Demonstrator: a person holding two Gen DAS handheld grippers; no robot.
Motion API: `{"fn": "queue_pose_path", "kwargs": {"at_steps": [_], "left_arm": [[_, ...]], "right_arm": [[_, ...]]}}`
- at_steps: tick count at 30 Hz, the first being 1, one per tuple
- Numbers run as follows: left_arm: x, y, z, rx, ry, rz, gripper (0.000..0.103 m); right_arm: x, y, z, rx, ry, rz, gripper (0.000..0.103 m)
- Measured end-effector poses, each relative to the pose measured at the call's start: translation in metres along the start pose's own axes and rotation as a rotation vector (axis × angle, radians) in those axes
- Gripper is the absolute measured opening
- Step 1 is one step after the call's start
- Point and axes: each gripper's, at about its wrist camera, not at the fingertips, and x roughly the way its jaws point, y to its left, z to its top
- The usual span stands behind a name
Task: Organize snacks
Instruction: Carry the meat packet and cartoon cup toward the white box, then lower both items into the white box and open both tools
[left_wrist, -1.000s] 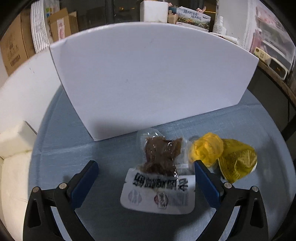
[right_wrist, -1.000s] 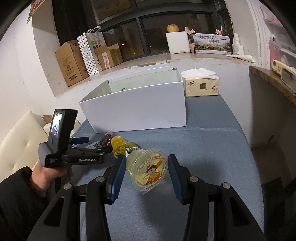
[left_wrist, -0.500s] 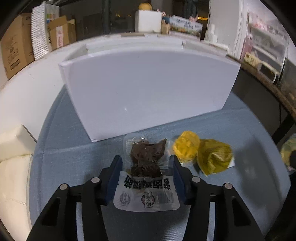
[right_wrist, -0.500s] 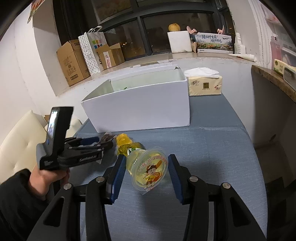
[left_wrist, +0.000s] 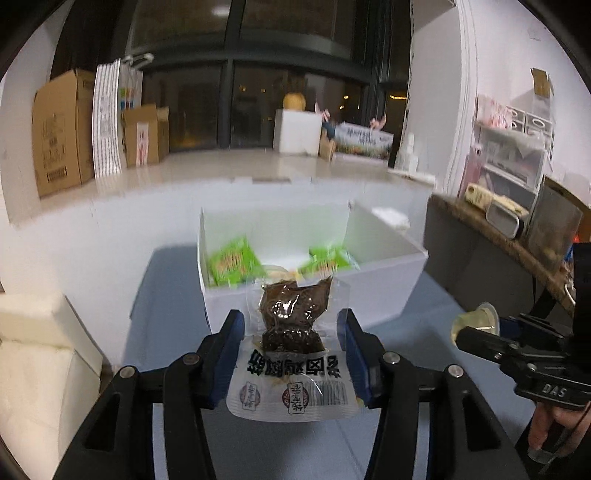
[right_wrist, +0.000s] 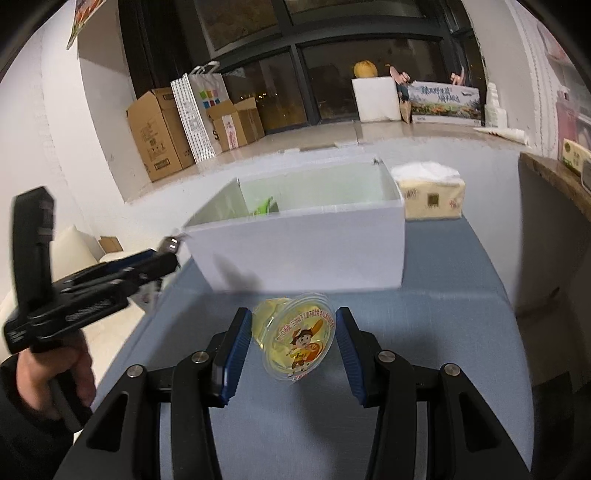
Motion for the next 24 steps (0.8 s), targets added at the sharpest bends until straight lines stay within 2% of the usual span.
{"fn": "queue_pose_path", "kwargs": {"at_steps": [7,13,15,18,19,21,24], "left_arm": [[0.027,0.01,0.046,0.001,-0.024,0.0,0.057],[0.082,0.018,0.062,0.012,0.03,0.027,0.058],[0.098,0.021,0.062,0.014,0.056,0.041,0.061],[0.117,0.022,0.059,0.028,0.096,0.067,0.077],[0.122,0.024,0.058,0.026,0.111,0.086,0.099],[0.122,0.026,0.055,0.021,0.102,0.088,0.103],[0.12,0.029,0.05,0.012,0.105,0.093,0.103]], "right_arm": [[0.035,-0.003,0.076,-0.019,-0.048,-0.011,0.05],[0.087,-0.02,0.116,0.001,-0.01,0.009,0.05],[0.104,-0.03,0.119,0.028,0.013,-0.003,0.051],[0.125,-0.044,0.12,0.042,0.04,-0.018,0.052],[0.127,-0.046,0.12,0.042,0.039,-0.025,0.056],[0.124,-0.053,0.119,0.062,0.011,-0.02,0.098],[0.114,-0.059,0.116,0.079,-0.025,-0.001,0.1]]}}
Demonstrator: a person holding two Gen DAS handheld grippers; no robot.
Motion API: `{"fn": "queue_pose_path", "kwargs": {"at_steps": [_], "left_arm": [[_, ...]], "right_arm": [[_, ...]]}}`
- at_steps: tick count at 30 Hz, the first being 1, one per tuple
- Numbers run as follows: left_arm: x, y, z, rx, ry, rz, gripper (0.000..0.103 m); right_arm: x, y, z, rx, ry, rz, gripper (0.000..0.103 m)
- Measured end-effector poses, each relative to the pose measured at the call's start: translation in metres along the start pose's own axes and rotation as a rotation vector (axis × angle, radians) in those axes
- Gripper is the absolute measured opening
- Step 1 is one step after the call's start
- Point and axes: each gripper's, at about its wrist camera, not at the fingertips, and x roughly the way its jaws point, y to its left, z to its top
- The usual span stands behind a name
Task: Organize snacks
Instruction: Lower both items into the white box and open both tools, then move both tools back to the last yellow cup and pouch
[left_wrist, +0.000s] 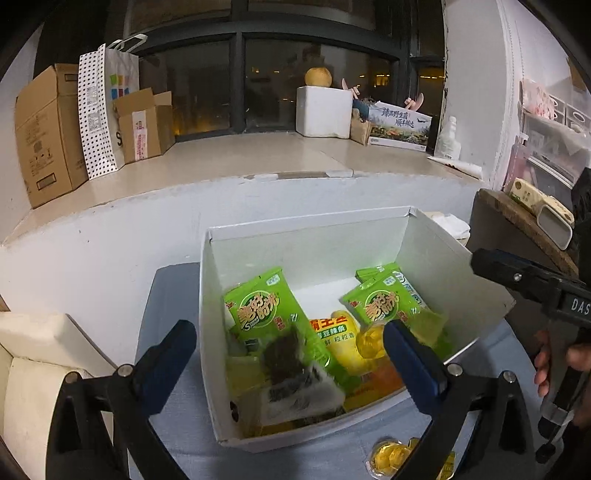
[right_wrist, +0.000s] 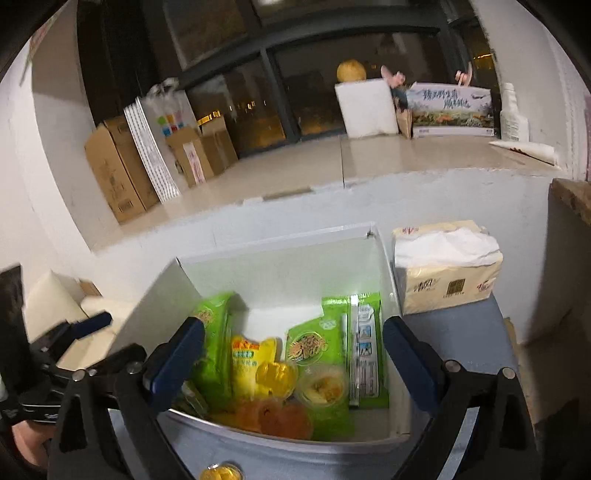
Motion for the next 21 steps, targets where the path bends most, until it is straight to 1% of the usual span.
{"fn": "queue_pose_path", "kwargs": {"at_steps": [5,6,10,15,17,21], "left_arm": [[-0.016,-0.002,-0.009,0.002,-0.007,-0.006,0.103],[-0.021,-0.003,-0.011,0.002,-0.01,-0.012,0.103],[-0.048,-0.012,-0.026,-0.003,-0.024,-0.033,0.103],[-0.088,-0.028,-0.059,0.004,-0.051,-0.055,0.103],[-0.105,-0.034,-0.077,0.003,-0.051,-0.08,0.103],[-0.129,-0.042,-0.106,-0.014,-0.052,-0.095,0.103]], "right_arm": [[-0.02,-0.001,-0.009,-0.004,-0.011,0.01,0.101],[-0.029,0.001,-0.014,-0.011,-0.017,0.02,0.102],[-0.059,0.01,-0.033,-0.038,-0.03,0.04,0.103],[-0.091,0.031,-0.068,-0.108,-0.015,0.051,0.103],[-0.103,0.041,-0.086,-0.146,0.0,0.055,0.103],[-0.115,0.049,-0.119,-0.176,0.029,0.055,0.103]]}}
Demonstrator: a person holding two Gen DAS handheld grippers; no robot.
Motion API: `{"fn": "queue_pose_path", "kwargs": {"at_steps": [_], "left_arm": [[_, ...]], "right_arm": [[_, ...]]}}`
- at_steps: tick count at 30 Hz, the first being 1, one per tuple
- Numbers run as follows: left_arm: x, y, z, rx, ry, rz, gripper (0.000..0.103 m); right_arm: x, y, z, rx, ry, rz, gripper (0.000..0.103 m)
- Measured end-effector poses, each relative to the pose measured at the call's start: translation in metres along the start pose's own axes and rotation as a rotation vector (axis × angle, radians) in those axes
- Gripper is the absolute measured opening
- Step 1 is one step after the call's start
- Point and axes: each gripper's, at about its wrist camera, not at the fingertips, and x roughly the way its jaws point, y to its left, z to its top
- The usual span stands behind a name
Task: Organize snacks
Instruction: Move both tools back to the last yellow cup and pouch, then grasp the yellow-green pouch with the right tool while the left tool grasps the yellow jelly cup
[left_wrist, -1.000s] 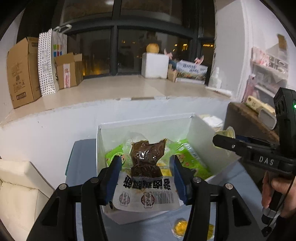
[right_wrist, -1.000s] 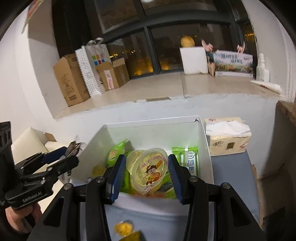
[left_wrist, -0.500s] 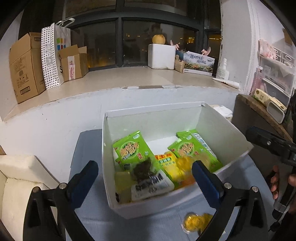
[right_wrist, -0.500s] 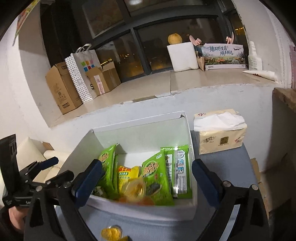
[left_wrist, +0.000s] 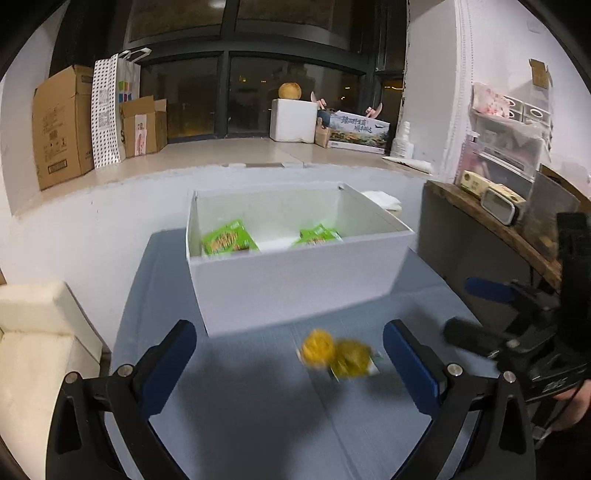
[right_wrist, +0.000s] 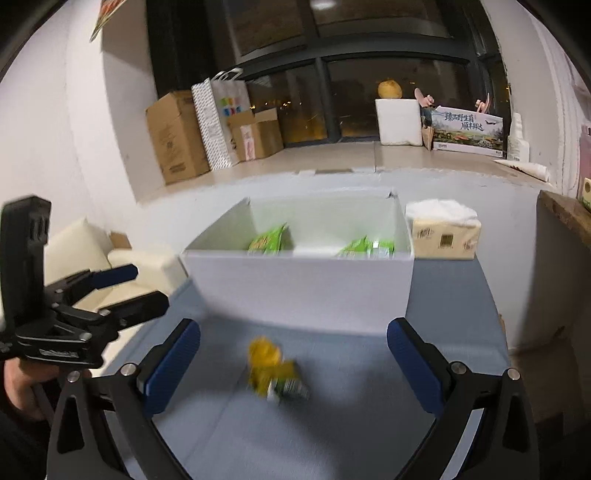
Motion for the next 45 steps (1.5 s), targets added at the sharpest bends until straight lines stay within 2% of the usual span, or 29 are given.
{"fn": "queue_pose_path", "kwargs": {"at_steps": [4,10,16,22,23,24,25,26,29,35,39,45], "left_arm": [[-0.012,-0.005,-0.018,-0.007,0.011,0.003,0.103],[-0.016,0.0,-0.036,-0.042,0.041,0.003,0.103],[-0.016,0.006,-0.047,-0.063,0.062,0.01,0.103],[-0.012,0.014,-0.057,-0.074,0.09,0.021,0.103],[-0.011,0.015,-0.058,-0.075,0.094,0.026,0.103],[-0.01,0.016,-0.059,-0.076,0.097,0.025,0.103],[-0.008,0.018,-0.059,-0.08,0.101,0.024,0.103],[-0.007,0.018,-0.06,-0.083,0.102,0.026,0.103],[0.0,0.018,-0.06,-0.087,0.112,0.024,0.103],[0.031,0.005,-0.053,-0.054,0.144,0.012,0.103],[0.061,-0.013,-0.043,-0.023,0.171,0.009,0.103],[0.102,-0.036,-0.03,-0.028,0.19,-0.008,0.103]], "right_arm": [[0.007,0.009,-0.026,-0.02,0.056,-0.003,0.103],[0.033,0.014,-0.046,-0.012,0.138,-0.009,0.103],[0.083,0.006,-0.045,0.031,0.229,-0.017,0.103],[0.118,0.001,-0.04,0.066,0.272,-0.028,0.102],[0.121,0.002,-0.042,0.059,0.275,-0.018,0.093],[0.123,0.003,-0.043,0.049,0.28,-0.022,0.066],[0.123,0.005,-0.044,0.027,0.273,-0.04,0.062],[0.122,0.005,-0.045,0.029,0.271,-0.031,0.057],[0.115,0.002,-0.046,0.052,0.263,0.0,0.056],[0.074,-0.01,-0.04,0.078,0.183,0.01,0.056],[0.037,-0.021,-0.037,0.084,0.126,-0.002,0.056],[-0.004,-0.041,-0.047,0.09,0.1,-0.038,0.056]]}}
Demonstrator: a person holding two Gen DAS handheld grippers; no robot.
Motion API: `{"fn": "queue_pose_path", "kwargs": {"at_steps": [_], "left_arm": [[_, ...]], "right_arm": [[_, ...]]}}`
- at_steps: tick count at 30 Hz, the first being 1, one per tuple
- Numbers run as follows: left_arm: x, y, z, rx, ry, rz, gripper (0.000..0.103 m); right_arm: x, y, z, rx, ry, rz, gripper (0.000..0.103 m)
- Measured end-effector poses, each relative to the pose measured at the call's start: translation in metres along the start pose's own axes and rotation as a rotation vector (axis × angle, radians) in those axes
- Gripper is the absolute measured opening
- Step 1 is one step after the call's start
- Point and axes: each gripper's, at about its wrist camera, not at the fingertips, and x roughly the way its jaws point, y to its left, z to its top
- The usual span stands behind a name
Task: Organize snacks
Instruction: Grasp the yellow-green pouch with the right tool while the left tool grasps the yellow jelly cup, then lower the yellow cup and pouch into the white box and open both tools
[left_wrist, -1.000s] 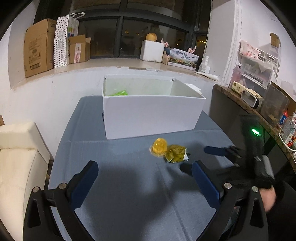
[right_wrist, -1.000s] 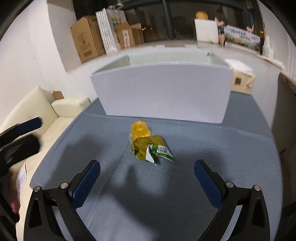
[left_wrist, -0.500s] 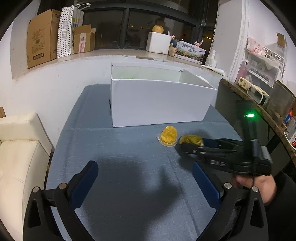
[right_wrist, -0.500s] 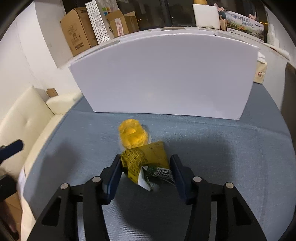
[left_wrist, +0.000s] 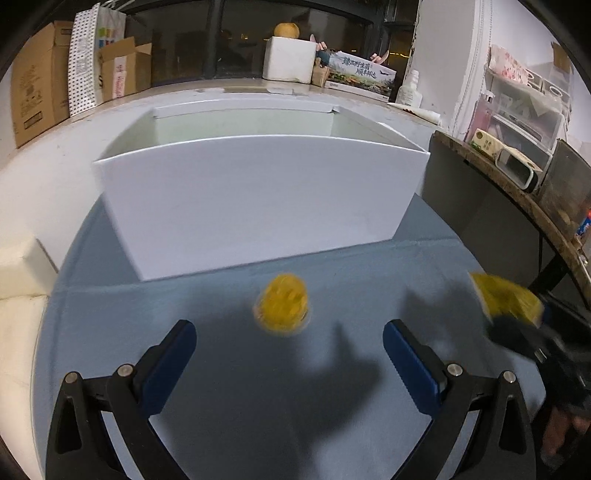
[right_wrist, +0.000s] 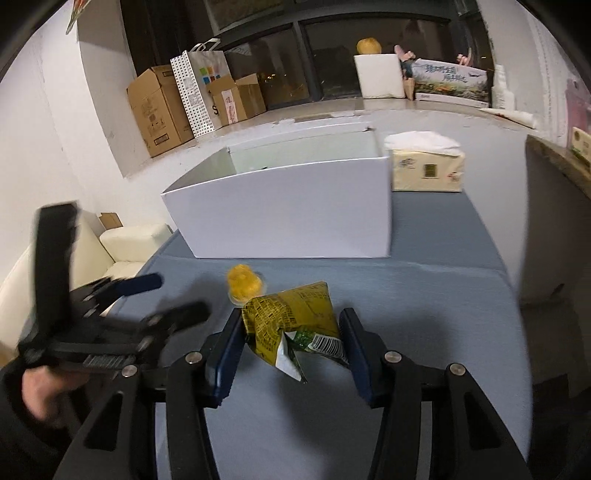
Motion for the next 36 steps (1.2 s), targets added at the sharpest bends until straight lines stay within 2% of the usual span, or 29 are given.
{"fn": "queue_pose_path", "kwargs": {"at_steps": [6,7,9,10,11,14,18,24,26,32,36], "left_arm": [[0.029,-0.008,0.013,0.015,0.017,0.02,0.102],[0.032,-0.009,0.013,0.02,0.019,0.027,0.098],[0.036,-0.009,0.012,0.022,0.03,0.042,0.067],[0.039,-0.009,0.011,0.022,0.037,0.036,0.046],[0.041,-0.008,0.009,0.028,0.05,0.05,0.036],[0.039,-0.004,0.005,0.009,0.035,0.03,0.035],[0.026,-0.006,0.002,0.035,0.009,0.017,0.035],[-0.017,-0.003,0.001,0.025,-0.069,-0.028,0.035],[-0.04,0.002,0.004,0.02,-0.118,-0.033,0.035],[-0.093,0.033,0.031,-0.033,-0.238,-0.028,0.035],[-0.094,0.05,0.065,-0.051,-0.274,-0.017,0.035]], "right_arm": [[-0.016,-0.023,-0.017,0.06,-0.006,-0.003,0.056],[-0.017,-0.027,-0.02,0.064,-0.007,-0.01,0.056],[-0.02,-0.032,-0.024,0.077,-0.008,-0.013,0.056],[-0.021,-0.036,-0.026,0.089,-0.008,-0.011,0.056],[-0.022,-0.038,-0.027,0.095,-0.007,-0.01,0.056],[-0.021,-0.041,-0.03,0.107,-0.004,-0.007,0.056],[-0.021,-0.038,-0.03,0.104,-0.009,0.002,0.056],[-0.019,-0.028,-0.026,0.09,-0.02,0.018,0.056],[-0.018,-0.025,-0.021,0.081,-0.028,0.02,0.056],[-0.007,-0.01,0.025,0.056,-0.077,0.046,0.056],[0.008,0.009,0.072,0.007,-0.118,0.05,0.056]]}}
